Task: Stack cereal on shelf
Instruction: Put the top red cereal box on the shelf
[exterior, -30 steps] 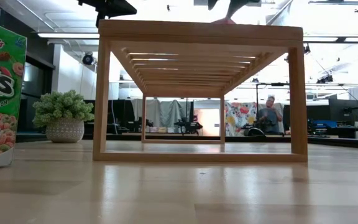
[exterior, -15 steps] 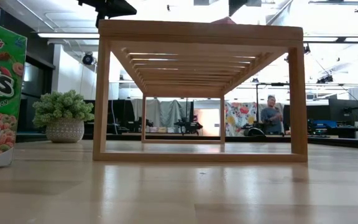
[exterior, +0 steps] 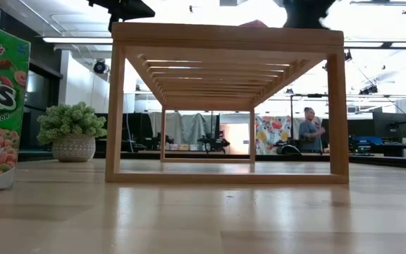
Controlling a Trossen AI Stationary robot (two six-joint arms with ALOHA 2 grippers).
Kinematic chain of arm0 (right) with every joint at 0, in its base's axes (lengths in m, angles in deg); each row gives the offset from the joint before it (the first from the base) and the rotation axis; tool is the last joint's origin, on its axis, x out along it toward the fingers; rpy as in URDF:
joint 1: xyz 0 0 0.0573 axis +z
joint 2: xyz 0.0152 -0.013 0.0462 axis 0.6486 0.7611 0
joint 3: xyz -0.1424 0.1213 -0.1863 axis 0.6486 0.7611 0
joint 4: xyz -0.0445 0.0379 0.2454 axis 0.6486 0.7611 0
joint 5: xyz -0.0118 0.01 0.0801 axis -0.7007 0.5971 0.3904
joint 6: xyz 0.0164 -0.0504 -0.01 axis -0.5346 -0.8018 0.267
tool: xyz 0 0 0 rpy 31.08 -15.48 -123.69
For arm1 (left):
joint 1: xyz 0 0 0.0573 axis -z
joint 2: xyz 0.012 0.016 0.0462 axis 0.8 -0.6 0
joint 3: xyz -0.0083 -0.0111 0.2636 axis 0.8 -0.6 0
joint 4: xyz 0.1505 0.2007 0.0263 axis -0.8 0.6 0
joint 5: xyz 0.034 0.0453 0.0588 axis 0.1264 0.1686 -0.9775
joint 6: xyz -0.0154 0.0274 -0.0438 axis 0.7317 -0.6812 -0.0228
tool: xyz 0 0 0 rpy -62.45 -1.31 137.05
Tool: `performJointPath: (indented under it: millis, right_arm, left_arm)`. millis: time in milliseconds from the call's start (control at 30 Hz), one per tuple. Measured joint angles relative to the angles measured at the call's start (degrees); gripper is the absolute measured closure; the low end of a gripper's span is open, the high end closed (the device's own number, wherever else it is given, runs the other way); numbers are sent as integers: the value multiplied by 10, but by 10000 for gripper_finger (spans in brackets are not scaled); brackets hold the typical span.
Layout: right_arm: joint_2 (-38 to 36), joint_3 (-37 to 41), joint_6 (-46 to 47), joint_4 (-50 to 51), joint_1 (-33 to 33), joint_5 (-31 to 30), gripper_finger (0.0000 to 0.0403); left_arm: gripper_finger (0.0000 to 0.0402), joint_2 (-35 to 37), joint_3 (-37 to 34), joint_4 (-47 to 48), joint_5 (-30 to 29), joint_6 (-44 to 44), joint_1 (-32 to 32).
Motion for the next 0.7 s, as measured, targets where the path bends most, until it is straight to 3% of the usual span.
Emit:
performJointPath:
  millis: [200, 700]
  right_arm:
    - [6, 86, 46, -112, 2, 27, 402]
    - [22, 94, 103, -119, 48, 33, 403]
  left_arm:
    - [398, 0, 0, 0, 0, 0, 0]
    - [398, 0, 0, 0, 1, 0, 0]
